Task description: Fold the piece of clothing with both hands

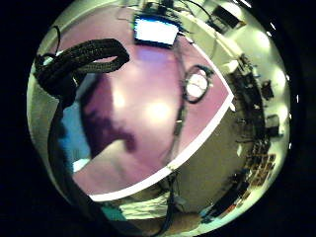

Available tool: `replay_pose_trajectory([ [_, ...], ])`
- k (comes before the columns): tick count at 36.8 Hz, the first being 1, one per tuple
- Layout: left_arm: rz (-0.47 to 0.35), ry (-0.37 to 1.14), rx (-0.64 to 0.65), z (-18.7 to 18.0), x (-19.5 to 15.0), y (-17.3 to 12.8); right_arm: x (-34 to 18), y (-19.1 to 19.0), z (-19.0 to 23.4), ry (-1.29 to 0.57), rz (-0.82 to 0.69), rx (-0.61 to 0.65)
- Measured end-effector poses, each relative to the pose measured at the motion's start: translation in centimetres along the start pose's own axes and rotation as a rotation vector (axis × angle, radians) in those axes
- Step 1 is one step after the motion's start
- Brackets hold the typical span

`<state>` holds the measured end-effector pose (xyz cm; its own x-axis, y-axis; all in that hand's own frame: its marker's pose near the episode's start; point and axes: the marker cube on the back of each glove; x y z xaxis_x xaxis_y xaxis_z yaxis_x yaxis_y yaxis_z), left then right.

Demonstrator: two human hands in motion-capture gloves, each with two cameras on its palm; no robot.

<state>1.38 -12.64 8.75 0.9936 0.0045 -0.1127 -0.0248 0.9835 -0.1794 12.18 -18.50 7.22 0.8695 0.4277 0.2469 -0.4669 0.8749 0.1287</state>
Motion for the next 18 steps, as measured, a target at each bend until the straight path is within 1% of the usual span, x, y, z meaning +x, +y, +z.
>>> replay_pose_trajectory([
  [3,-0.019,0.142,0.008,-0.9,-1.3,0.5,-4.8,-0.5,0.2,-0.039,-0.111,0.042],
  [6,-0.030,0.243,0.097,-2.5,-3.3,0.9,-10.0,0.9,0.4,0.024,-0.225,0.059],
  [9,-0.088,0.223,0.215,-4.2,-6.4,1.7,-15.5,3.3,1.5,0.094,-0.353,0.051],
  [11,-0.105,0.204,0.274,-5.1,-7.9,2.3,-18.7,5.1,2.0,0.129,-0.432,0.038],
  [13,-0.106,0.202,0.307,-5.6,-9.0,3.0,-21.3,7.9,0.8,0.149,-0.497,0.025],
  [15,-0.133,0.174,0.335,-5.9,-10.1,3.7,-23.5,10.9,-1.2,0.157,-0.550,0.032],
  [16,-0.152,0.153,0.350,-6.0,-10.7,4.0,-24.3,12.0,-1.7,0.162,-0.569,0.036],
  [18,-0.181,0.119,0.376,-6.2,-11.5,4.6,-25.4,13.5,-1.2,0.182,-0.595,0.012],
])
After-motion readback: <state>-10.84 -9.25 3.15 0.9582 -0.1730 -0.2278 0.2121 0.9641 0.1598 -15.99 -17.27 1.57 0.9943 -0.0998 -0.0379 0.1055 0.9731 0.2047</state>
